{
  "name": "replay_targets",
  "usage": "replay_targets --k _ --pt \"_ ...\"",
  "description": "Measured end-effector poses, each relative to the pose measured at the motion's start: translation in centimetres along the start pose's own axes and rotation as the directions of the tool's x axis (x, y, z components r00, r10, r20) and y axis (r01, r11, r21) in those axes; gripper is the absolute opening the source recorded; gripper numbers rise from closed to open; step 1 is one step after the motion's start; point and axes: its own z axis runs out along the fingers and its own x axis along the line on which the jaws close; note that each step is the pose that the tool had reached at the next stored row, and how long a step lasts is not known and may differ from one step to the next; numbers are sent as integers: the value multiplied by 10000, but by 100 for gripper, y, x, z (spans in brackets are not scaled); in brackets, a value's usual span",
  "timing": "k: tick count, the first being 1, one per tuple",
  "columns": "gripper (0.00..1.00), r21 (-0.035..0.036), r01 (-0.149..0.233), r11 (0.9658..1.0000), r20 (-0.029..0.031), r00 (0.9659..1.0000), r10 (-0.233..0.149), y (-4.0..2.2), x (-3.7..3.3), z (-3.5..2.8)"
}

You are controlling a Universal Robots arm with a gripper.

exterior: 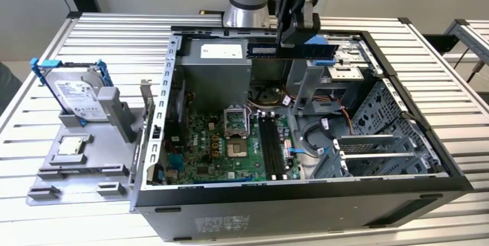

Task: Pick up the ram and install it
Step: 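Press down the ram until it locks into place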

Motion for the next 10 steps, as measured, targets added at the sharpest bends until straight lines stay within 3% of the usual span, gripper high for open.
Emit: replay_targets --k 2,10 --pt "0 -1 0 10000 1 10000 0 2 -67 3" --pt "0 -1 0 10000 0 10000 0 2 -68 3"
